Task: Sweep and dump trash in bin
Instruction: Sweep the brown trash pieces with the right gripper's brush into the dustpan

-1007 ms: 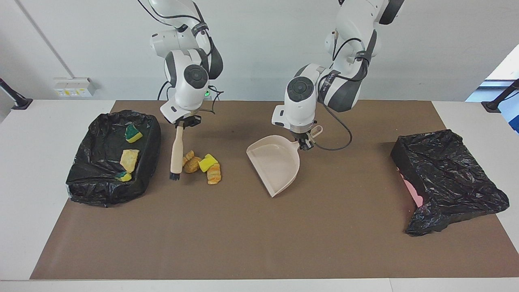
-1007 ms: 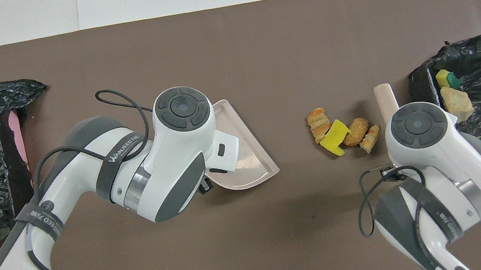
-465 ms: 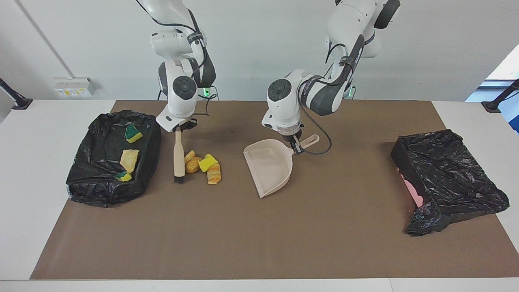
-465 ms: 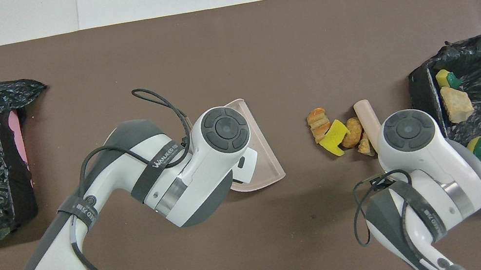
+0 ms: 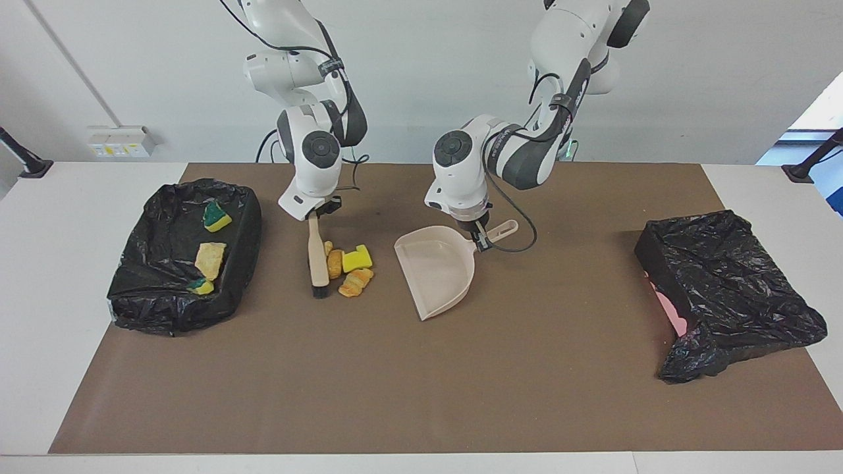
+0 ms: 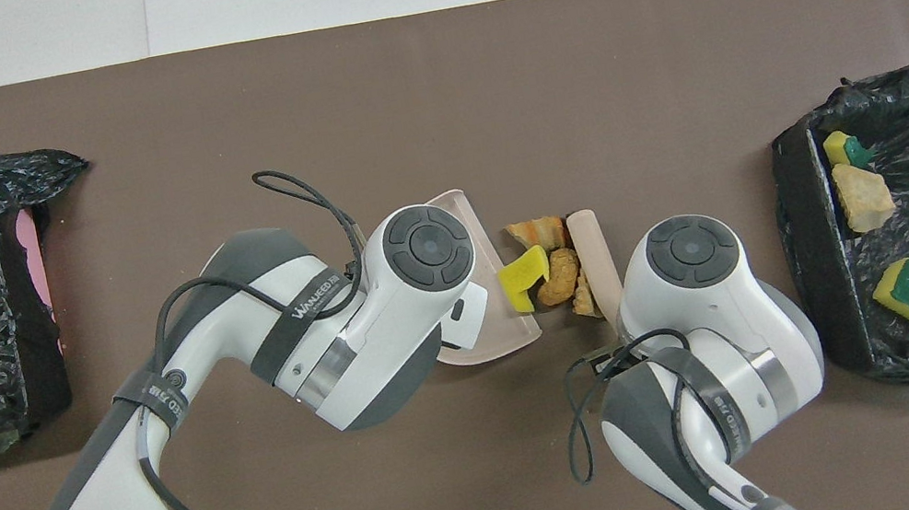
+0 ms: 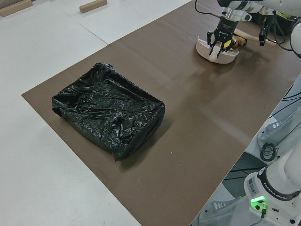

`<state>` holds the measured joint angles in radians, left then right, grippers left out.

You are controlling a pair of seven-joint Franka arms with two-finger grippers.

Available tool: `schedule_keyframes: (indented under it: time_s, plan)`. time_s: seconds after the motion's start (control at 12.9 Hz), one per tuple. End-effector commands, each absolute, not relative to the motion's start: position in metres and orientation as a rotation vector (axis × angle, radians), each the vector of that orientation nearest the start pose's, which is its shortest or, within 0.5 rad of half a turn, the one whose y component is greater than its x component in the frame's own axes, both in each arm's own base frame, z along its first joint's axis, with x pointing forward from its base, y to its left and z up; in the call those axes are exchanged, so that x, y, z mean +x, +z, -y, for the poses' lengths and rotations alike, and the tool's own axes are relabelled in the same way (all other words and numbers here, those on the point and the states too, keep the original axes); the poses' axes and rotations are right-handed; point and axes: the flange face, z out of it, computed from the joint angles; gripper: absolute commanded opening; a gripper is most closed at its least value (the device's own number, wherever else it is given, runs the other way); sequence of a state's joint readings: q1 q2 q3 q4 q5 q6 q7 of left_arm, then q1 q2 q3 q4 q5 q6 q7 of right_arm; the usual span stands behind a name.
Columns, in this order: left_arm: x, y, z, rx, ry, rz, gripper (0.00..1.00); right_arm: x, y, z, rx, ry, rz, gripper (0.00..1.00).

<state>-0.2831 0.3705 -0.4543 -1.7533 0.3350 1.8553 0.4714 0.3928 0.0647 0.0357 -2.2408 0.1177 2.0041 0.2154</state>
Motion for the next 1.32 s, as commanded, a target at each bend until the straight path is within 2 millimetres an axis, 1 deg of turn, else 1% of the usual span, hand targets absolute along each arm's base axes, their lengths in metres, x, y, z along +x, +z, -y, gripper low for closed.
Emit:
schedule_keyframes:
  time_s: [0.0,0.08,0.15,0.23,0.31,0.39,0.46,0.54,0.62,0.7,0.77,0.85,0.93,1.01,1.08,1.16,1.24]
  plan:
    - [0.481,0.355,0.382,-2.287,0.285,-1.835,0.00,0.449,0.318,-0.241,-2.922,0.497,0.116,0.00]
    - [0.480,0.356,0.383,-2.285,0.285,-1.838,0.00,0.449,0.321,-0.248,-2.839,0.510,0.047,0.00]
    - [0.480,0.356,0.383,-2.285,0.284,-1.839,0.00,0.450,0.327,-0.254,-2.784,0.517,0.029,0.00]
    - [0.480,0.356,0.383,-2.286,0.282,-1.837,0.00,0.453,0.338,-0.259,-2.777,0.505,0.041,0.00]
    - [0.480,0.355,0.383,-2.285,0.282,-1.838,0.00,0.453,0.346,-0.257,-2.776,0.526,0.062,0.00]
    - [0.480,0.354,0.382,-2.286,0.282,-1.837,0.00,0.457,0.361,-0.250,-2.771,0.545,0.070,0.00]
    - [0.479,0.353,0.382,-2.286,0.280,-1.839,0.00,0.462,0.377,-0.241,-2.777,0.570,0.088,0.00]
    - [0.480,0.353,0.382,-2.285,0.280,-1.839,0.00,0.465,0.397,-0.238,-2.807,0.586,0.135,0.00]
    - [0.479,0.353,0.382,-2.285,0.280,-1.841,0.00,0.465,0.410,-0.233,-2.873,0.586,0.188,0.00]
    - [0.481,0.353,0.381,-2.287,0.280,-1.838,0.00,0.464,0.419,-0.226,-2.956,0.571,0.220,0.00]
    - [0.481,0.353,0.381,-2.286,0.281,-1.842,0.00,0.460,0.424,-0.224,-3.029,0.571,0.179,0.00]
    - [0.483,0.354,0.379,-2.288,0.280,-1.840,0.00,0.453,0.426,-0.229,-3.112,0.563,0.054,0.00]
    - [0.484,0.359,0.378,-2.287,0.267,-1.839,0.00,0.440,0.427,-0.241,-3.156,0.563,-0.049,0.00]
    - [0.488,0.368,0.372,-2.293,0.255,-1.829,0.00,0.426,0.427,-0.246,-3.172,0.569,-0.106,0.00]
    - [0.489,0.378,0.368,-2.285,0.242,-1.830,0.00,0.411,0.424,-0.251,-3.171,0.586,-0.107,0.00]
    - [0.491,0.389,0.363,-2.262,0.230,-1.855,0.00,0.398,0.421,-0.252,-3.169,0.596,-0.093,0.00]
    - [0.493,0.402,0.357,-2.241,0.213,-1.885,0.00,0.391,0.420,-0.252,-3.150,0.613,-0.087,0.00]
